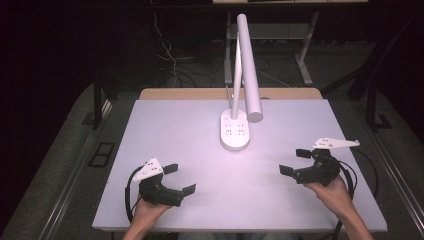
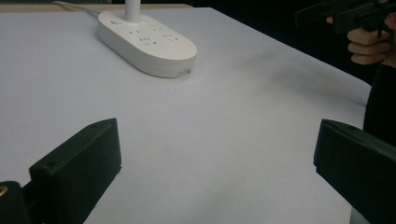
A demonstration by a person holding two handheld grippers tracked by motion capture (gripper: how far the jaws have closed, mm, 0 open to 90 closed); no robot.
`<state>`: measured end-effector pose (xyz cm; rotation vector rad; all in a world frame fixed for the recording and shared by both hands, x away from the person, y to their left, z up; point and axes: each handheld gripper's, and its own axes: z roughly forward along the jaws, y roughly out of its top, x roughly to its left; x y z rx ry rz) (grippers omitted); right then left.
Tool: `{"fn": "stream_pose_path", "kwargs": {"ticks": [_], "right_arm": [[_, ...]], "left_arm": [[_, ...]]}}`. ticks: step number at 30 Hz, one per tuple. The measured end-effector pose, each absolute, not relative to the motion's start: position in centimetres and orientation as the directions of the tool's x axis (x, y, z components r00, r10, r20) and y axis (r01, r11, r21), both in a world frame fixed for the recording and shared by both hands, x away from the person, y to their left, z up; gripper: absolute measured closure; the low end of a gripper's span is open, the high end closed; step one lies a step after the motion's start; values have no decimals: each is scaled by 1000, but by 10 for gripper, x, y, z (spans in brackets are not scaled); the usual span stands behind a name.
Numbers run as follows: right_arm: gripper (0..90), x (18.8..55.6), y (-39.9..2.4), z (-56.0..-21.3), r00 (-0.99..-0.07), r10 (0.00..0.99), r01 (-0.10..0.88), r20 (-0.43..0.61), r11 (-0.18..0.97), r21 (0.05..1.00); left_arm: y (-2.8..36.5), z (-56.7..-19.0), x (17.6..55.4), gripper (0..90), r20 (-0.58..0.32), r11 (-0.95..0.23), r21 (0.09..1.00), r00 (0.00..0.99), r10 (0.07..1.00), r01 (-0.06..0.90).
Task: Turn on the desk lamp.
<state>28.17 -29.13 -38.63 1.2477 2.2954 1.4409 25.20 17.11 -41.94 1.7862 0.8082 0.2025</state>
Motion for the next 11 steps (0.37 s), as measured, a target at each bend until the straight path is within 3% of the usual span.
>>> {"fn": "stream_pose_path", "kwargs": {"ticks": [11], "right_arm": [[6,253,-299,-414,-618,728,577,298,162,801]], "left_arm": [[171,-420,253,0,-247,-160,892,751,612,423]]}}
